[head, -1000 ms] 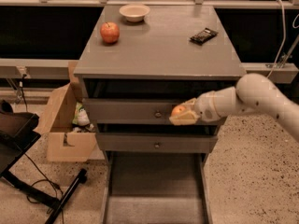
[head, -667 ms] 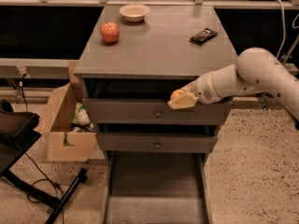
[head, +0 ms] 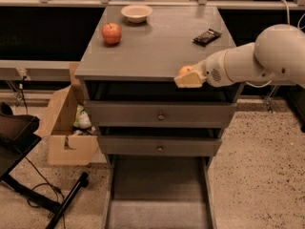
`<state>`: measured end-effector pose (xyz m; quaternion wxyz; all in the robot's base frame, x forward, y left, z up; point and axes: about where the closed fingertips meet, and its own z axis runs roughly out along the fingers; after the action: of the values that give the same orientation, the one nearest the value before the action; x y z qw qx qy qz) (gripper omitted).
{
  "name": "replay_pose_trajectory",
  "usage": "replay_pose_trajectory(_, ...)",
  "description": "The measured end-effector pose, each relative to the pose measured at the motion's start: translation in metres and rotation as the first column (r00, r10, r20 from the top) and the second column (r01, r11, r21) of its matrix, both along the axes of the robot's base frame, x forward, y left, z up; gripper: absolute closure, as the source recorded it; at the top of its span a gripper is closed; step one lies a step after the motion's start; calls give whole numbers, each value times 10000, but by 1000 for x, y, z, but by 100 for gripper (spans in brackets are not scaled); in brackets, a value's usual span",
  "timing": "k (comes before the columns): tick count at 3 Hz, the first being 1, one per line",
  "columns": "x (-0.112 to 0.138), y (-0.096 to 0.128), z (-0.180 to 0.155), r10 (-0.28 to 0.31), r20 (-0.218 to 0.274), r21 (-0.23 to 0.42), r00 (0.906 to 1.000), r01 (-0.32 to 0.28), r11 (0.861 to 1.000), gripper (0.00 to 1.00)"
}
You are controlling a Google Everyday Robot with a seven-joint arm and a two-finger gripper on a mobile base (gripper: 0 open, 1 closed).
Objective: Pick orange from bottom drawer and place on counter
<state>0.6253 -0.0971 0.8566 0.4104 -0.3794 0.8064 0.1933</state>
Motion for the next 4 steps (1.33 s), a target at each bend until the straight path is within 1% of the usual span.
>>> replay_pose_trajectory(1,13,-5,8,-1038,826,434,9912,1004,9940,100)
replay_pose_trajectory(2,51,-9,-7,-1855,1266,813,9745,1762,9810,100)
replay_pose_trajectory(3,89,11,-29,-2016,1423,881,9691,1905,9777,100)
replay_pose_trajectory(4,103,24,-35,-1995,1473,810,9688,1892,9786,100)
